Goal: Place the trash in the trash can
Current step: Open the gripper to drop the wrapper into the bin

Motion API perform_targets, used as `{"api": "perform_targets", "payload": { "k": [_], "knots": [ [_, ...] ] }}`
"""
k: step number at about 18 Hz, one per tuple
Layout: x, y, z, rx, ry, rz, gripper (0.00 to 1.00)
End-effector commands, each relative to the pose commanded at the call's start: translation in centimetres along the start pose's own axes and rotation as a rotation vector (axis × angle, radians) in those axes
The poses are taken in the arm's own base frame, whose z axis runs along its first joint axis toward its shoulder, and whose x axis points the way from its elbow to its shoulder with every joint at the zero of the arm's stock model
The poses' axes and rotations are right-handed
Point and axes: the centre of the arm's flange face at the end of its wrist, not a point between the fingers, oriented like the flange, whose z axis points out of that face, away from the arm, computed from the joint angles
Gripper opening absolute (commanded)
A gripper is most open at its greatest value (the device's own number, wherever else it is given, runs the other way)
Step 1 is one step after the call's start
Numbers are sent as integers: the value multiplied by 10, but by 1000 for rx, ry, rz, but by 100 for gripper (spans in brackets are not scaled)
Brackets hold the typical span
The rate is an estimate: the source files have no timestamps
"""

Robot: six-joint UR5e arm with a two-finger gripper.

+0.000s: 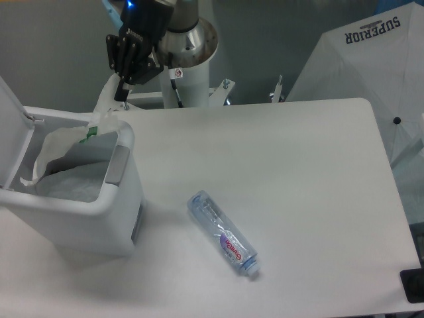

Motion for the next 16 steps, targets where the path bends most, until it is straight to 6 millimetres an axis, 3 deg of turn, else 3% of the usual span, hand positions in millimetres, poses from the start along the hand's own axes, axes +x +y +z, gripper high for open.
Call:
{"api": "perform_targets", "payload": {
  "k": [2,6,9,16],
  "knots": [
    [-4,0,5,14,13,-12,100],
    [-15,1,16,48,49,-72,100],
    [-36,7,21,41,46,-111,100],
    [-89,38,36,6,43,-458,100]
  ]
}}
